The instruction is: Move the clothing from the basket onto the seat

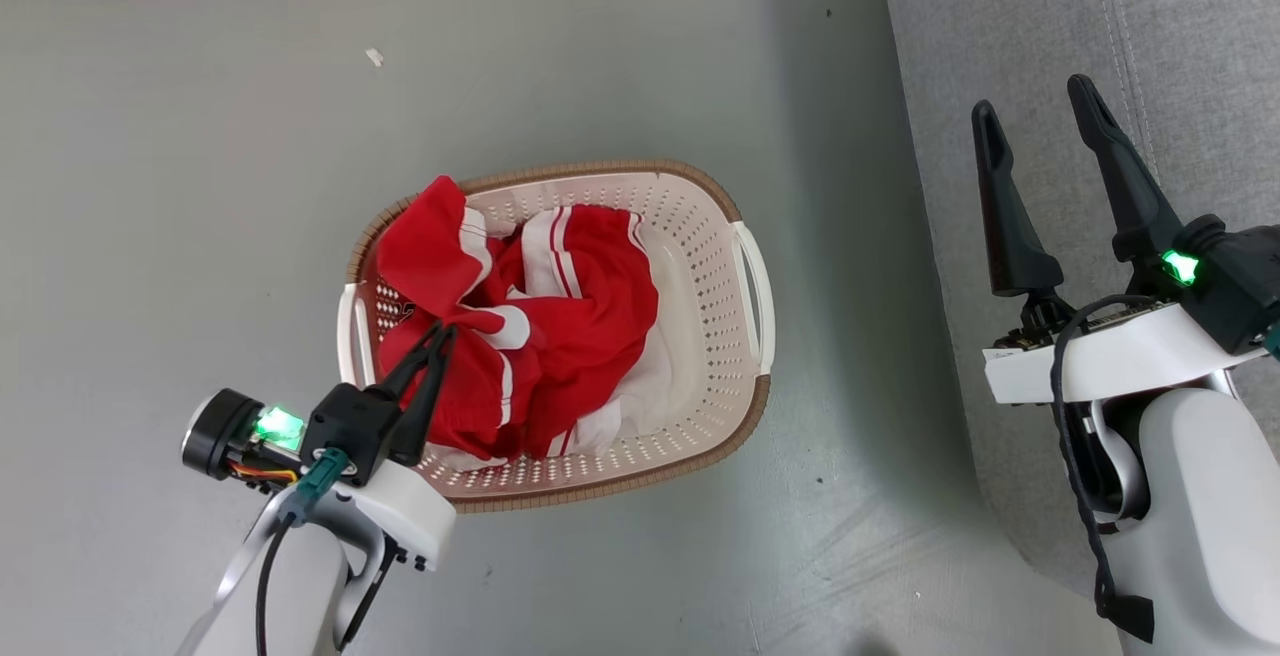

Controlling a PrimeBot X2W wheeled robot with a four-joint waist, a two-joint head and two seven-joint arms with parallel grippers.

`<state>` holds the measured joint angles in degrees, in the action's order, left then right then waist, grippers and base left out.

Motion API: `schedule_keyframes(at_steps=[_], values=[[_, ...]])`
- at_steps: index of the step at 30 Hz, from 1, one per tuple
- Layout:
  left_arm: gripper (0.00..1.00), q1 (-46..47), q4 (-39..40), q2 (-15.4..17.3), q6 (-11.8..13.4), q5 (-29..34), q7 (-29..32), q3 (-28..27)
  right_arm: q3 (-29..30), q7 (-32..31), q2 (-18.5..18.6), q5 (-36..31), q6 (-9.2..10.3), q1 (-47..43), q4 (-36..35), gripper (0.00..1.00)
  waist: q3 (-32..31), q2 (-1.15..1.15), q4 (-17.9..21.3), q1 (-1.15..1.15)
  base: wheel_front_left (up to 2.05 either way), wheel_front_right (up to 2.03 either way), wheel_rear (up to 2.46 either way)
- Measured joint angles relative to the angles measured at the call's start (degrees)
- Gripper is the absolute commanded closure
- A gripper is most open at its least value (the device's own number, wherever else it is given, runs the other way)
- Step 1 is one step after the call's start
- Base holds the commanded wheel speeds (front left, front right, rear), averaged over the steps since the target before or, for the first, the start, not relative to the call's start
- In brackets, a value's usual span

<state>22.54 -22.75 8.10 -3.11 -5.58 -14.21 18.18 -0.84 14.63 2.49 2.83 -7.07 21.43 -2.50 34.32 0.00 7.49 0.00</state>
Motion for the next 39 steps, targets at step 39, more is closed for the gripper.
schedule_keyframes(at_steps=[39], values=[[0.82,-5.59,12.58,-2.67,0.03,-2.58,0.14,1.8,4.17,-0.01,-0.02,-2.33,0.0,-8.43,2.18,0.0,-15.3,0.0,-2.04,0.0,0.0,0.0,0.0]])
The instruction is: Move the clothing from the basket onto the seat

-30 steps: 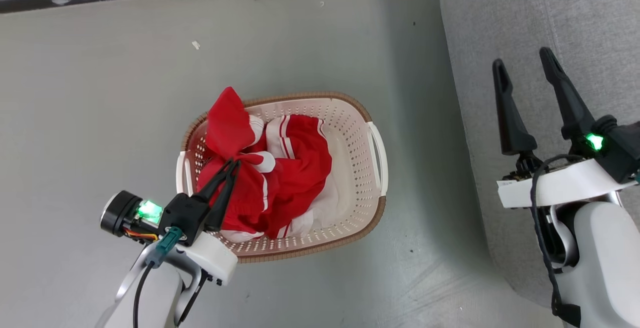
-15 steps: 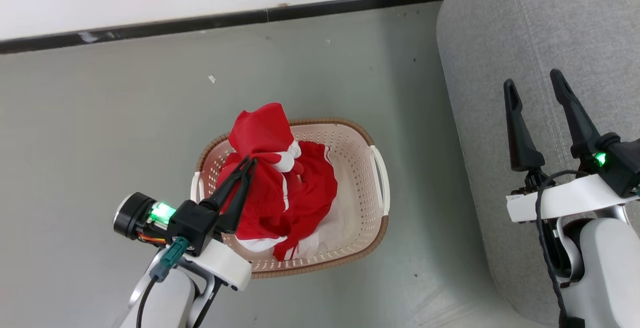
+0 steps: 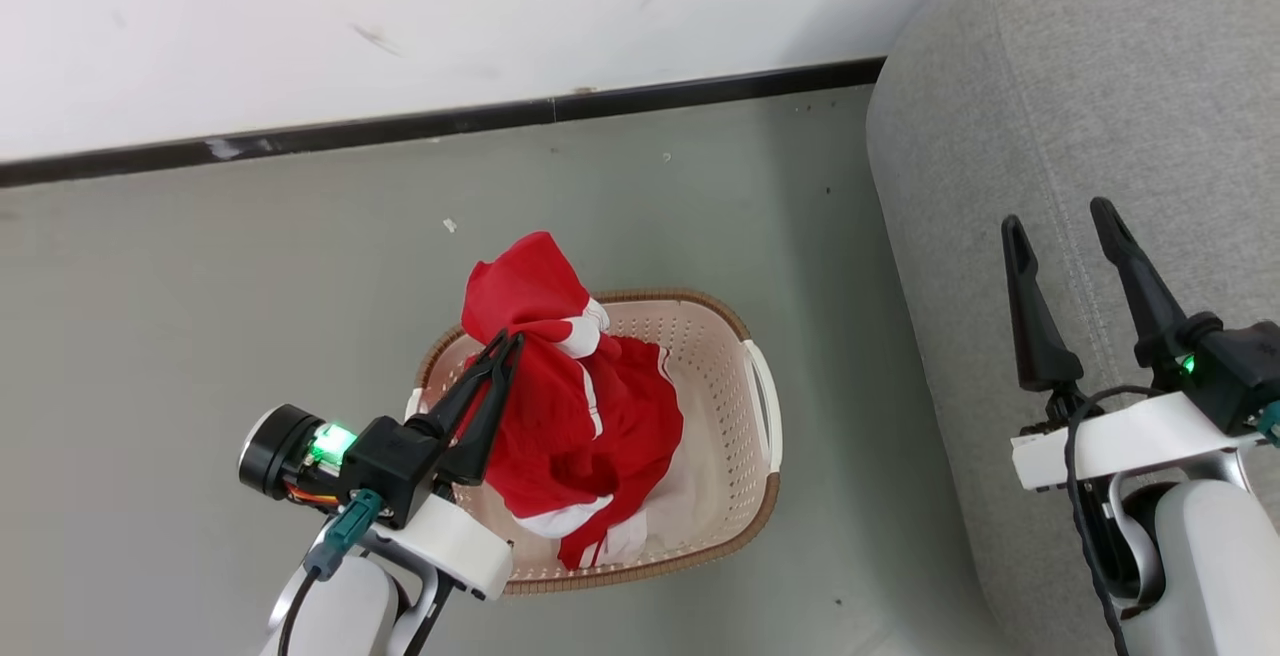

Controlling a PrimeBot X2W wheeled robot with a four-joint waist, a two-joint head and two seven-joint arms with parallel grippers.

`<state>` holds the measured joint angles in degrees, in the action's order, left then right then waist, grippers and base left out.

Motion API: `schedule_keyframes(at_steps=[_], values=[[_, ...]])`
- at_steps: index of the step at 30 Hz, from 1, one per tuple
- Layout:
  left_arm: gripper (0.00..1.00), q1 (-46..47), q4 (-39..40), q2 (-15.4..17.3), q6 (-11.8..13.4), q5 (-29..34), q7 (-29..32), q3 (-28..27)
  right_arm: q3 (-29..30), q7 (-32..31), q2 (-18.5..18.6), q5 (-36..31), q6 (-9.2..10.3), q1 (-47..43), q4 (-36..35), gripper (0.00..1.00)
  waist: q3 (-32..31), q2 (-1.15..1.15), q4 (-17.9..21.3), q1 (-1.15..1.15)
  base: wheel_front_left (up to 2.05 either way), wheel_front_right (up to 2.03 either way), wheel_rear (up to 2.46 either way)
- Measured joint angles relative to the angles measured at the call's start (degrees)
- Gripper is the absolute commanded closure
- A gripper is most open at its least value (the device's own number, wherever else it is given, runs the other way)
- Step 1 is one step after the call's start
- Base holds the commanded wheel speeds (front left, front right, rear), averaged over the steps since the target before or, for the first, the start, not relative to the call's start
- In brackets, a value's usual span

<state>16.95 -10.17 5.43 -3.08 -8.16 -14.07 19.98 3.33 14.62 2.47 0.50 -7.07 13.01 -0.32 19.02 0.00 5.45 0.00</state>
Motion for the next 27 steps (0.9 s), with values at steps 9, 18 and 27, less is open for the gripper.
schedule_keyframes(at_steps=[9,18,27], values=[[0.0,-1.34,0.63,-0.31,0.74,-0.49,0.46,-0.04,0.29,0.0,-0.04,-0.07,0.0,-2.44,0.36,0.0,-2.81,0.0,0.93,0.0,0.0,0.0,0.0],[0.0,-3.53,1.34,-0.89,1.8,-3.01,0.47,-2.02,0.03,0.0,-0.05,-0.16,0.0,-3.94,0.45,0.0,-5.37,0.0,1.86,0.0,0.0,0.0,0.0],[0.0,-5.91,1.41,0.05,4.04,-5.63,0.46,-7.01,-0.23,0.0,-0.07,-0.6,0.0,-5.93,0.53,0.0,-8.06,0.0,2.19,0.0,0.0,0.0,0.0]])
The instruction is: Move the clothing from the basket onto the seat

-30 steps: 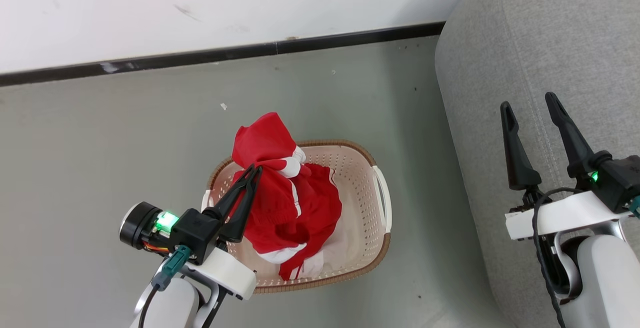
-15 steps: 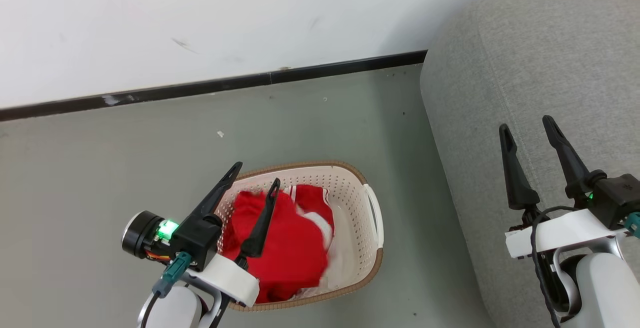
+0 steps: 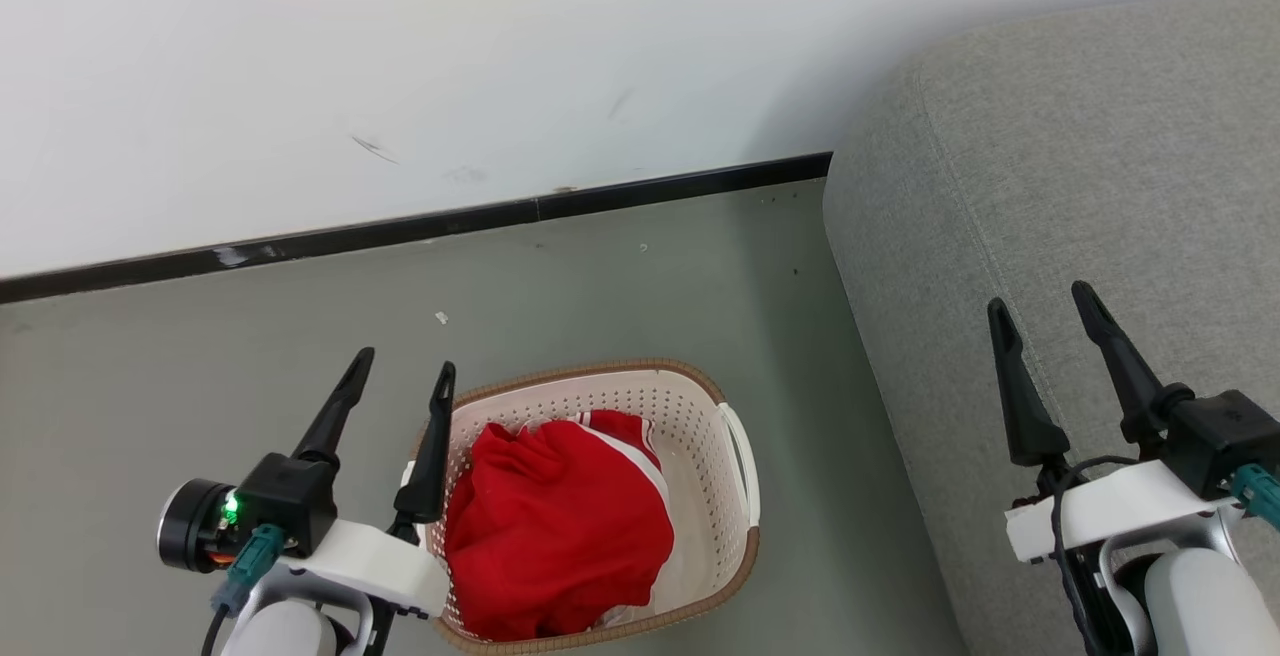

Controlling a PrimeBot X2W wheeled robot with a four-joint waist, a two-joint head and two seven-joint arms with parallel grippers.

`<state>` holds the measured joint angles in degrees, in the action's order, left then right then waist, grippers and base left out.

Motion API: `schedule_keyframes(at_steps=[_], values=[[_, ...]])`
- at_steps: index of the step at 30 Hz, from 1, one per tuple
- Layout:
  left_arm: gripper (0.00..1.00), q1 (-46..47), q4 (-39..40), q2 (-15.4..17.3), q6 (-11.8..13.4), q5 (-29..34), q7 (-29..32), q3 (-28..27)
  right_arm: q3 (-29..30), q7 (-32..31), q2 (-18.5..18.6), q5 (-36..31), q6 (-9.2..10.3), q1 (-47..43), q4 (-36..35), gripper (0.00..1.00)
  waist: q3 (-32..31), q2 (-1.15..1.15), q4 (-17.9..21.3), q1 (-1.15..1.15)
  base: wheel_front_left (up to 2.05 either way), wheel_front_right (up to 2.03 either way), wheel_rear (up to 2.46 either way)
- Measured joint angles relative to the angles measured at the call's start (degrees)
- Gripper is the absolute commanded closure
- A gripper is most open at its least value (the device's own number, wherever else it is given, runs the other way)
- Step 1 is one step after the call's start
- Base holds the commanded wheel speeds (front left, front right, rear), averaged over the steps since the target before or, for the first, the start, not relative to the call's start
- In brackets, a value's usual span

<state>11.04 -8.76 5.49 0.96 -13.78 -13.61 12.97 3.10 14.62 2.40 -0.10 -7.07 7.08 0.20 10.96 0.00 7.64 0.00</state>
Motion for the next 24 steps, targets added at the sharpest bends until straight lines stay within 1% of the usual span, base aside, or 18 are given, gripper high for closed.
schedule_keyframes(at_steps=[7,12,14,17,24], values=[[0.0,-2.08,-0.01,0.55,1.76,-1.04,-0.02,-3.19,-0.3,0.0,-0.02,-0.57,0.0,-1.4,0.27,0.0,-2.19,0.0,-0.11,0.0,0.0,0.0,0.0],[0.0,-4.15,-0.12,1.55,3.0,-1.96,-0.09,-5.72,-0.51,0.0,-0.03,-0.99,0.0,-3.39,0.26,0.0,-3.77,0.0,-0.27,0.0,0.0,0.0,0.0],[0.0,-4.59,-0.15,1.77,3.03,-2.08,-0.09,-6.24,-0.54,0.0,-0.03,-1.16,0.0,-3.66,0.3,0.0,-4.09,0.0,-0.31,0.0,0.0,0.0,0.0],[0.0,-5.74,-0.24,2.01,4.0,-2.5,-0.1,-7.61,-0.64,0.0,-0.03,-1.22,0.0,-4.33,0.2,0.0,-5.02,0.0,-0.42,0.0,0.0,0.0,0.0],[0.0,-8.63,-0.1,2.27,4.98,-4.0,-0.16,-10.36,-1.23,0.0,-0.05,-1.48,0.0,-6.54,-0.09,0.0,-7.14,0.0,-0.68,0.0,0.0,0.0,0.0]])
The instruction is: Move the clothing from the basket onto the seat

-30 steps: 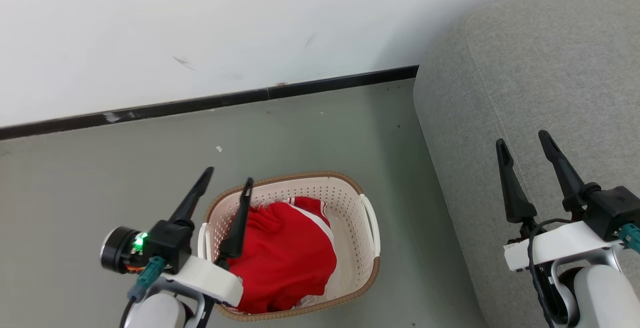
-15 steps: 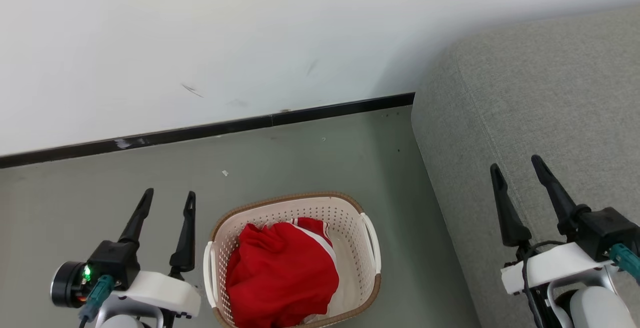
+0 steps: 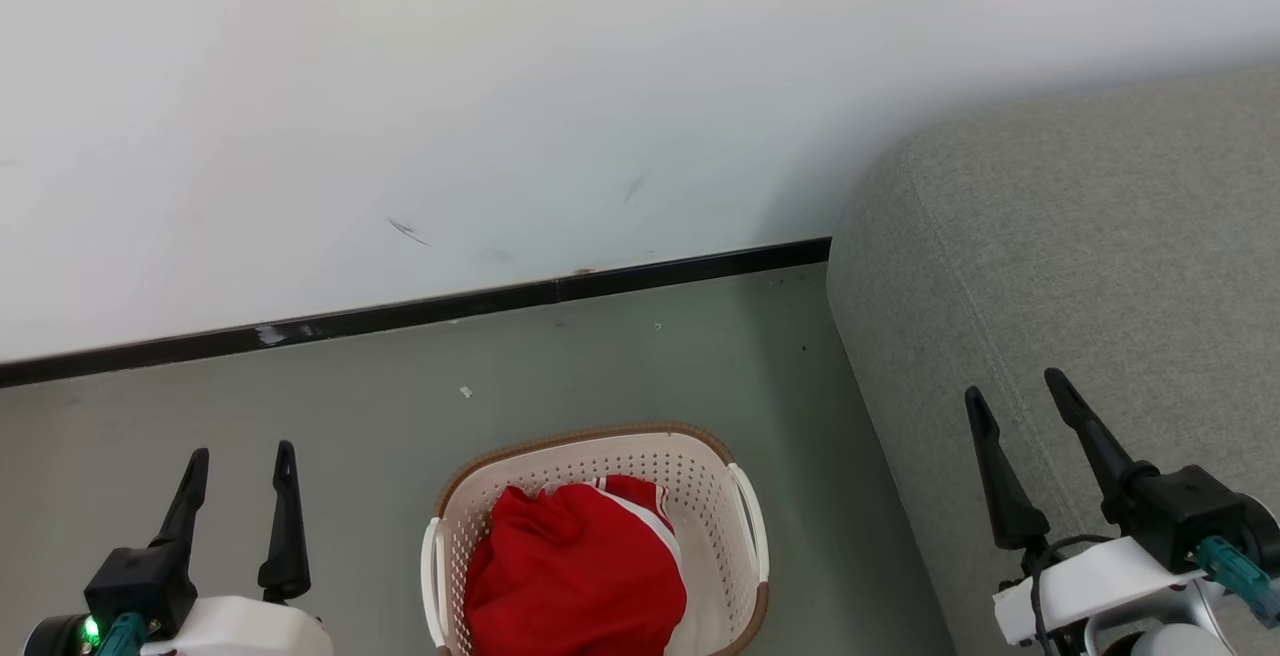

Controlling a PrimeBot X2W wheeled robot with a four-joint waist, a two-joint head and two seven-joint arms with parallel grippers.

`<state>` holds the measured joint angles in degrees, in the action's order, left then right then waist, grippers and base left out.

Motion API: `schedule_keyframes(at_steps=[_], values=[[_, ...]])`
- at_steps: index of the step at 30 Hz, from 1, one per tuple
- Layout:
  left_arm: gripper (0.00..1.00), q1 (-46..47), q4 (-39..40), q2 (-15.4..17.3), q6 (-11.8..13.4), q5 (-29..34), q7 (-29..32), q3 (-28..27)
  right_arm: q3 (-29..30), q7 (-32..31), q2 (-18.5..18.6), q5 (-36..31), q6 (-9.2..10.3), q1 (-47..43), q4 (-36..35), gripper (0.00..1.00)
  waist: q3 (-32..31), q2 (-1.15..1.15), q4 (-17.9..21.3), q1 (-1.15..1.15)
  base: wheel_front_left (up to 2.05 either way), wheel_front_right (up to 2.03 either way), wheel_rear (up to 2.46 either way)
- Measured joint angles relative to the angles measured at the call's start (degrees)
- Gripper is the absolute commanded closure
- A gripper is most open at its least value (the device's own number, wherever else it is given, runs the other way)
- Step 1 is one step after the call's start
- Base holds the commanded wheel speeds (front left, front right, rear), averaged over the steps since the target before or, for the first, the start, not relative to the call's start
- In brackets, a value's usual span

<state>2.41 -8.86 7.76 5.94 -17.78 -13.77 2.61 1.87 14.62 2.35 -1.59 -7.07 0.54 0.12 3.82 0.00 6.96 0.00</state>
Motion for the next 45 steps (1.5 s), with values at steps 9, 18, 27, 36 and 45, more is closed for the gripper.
schedule_keyframes(at_steps=[9,18,27,36,45], values=[[0.0,-3.49,0.87,0.37,1.0,-0.76,-0.02,-1.74,-0.96,0.0,-0.01,0.56,0.0,-2.46,0.07,0.0,-2.37,0.0,-0.44,0.0,0.0,0.0,0.0],[0.0,-5.55,2.1,0.41,1.08,-0.76,-0.01,-1.56,-0.8,0.0,-0.04,1.1,0.0,-4.33,0.34,0.0,-3.44,0.0,-1.16,0.0,0.0,0.0,0.0],[0.0,-6.38,3.59,0.52,1.16,-0.77,0.0,-1.56,-1.14,0.0,-0.05,1.65,0.0,-4.78,-0.33,0.0,-2.75,0.0,-1.21,0.0,0.0,0.0,0.0],[0.0,-6.38,4.52,0.68,1.16,-0.83,0.09,-1.24,-1.29,0.0,-0.05,1.69,0.0,-4.76,-1.07,0.0,-2.02,0.0,-1.21,0.0,0.0,0.0,0.0],[0.0,-6.38,5.09,1.12,1.14,-0.82,1.18,-0.38,-1.81,0.0,-0.07,1.68,0.0,-4.7,-1.53,0.0,-0.64,0.0,-1.29,0.0,0.0,0.0,0.0]])
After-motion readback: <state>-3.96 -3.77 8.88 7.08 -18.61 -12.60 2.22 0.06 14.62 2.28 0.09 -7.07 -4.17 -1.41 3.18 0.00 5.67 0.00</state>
